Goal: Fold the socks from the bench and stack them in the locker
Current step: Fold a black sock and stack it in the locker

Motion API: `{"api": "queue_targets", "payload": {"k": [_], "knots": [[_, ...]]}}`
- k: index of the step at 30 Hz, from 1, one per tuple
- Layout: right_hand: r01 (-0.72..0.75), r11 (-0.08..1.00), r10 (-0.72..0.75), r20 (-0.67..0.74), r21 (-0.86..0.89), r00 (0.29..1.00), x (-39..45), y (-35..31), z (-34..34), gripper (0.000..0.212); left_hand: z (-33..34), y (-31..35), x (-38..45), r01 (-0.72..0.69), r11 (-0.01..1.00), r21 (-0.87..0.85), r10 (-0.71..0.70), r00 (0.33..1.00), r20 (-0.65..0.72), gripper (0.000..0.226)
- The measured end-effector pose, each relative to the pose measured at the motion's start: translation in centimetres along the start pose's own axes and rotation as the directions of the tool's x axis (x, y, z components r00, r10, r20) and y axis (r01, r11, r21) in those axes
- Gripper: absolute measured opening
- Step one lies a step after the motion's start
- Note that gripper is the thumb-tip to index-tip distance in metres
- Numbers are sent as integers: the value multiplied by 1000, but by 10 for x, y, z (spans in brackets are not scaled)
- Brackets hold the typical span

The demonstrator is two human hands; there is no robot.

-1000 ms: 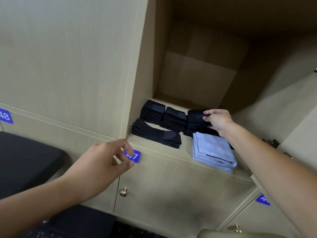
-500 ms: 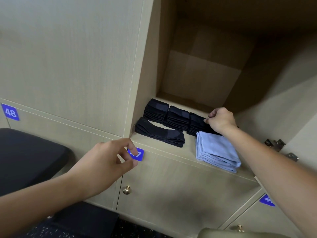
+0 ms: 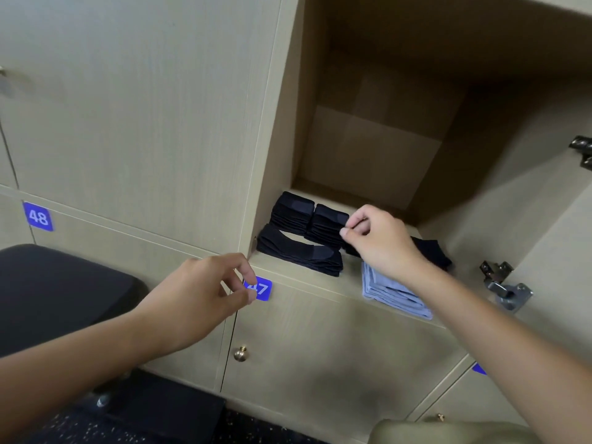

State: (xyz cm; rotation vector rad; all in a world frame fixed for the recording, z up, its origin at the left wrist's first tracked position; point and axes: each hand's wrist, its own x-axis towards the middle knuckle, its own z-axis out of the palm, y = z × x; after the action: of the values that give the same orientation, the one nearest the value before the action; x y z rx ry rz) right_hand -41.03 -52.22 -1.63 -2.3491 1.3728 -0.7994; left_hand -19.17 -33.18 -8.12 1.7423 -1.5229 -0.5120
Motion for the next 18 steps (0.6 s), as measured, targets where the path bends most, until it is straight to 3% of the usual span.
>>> {"api": "queue_targets", "payload": {"k": [10, 18], "knots": [[145, 989, -148, 212, 26, 966, -62, -37, 31, 6, -22, 0, -9, 20, 998, 57, -18, 999, -32, 5], [251, 967, -255, 293, 50, 922, -65, -62, 61, 5, -47, -8, -20, 82, 989, 126, -72, 994, -84, 9]]}}
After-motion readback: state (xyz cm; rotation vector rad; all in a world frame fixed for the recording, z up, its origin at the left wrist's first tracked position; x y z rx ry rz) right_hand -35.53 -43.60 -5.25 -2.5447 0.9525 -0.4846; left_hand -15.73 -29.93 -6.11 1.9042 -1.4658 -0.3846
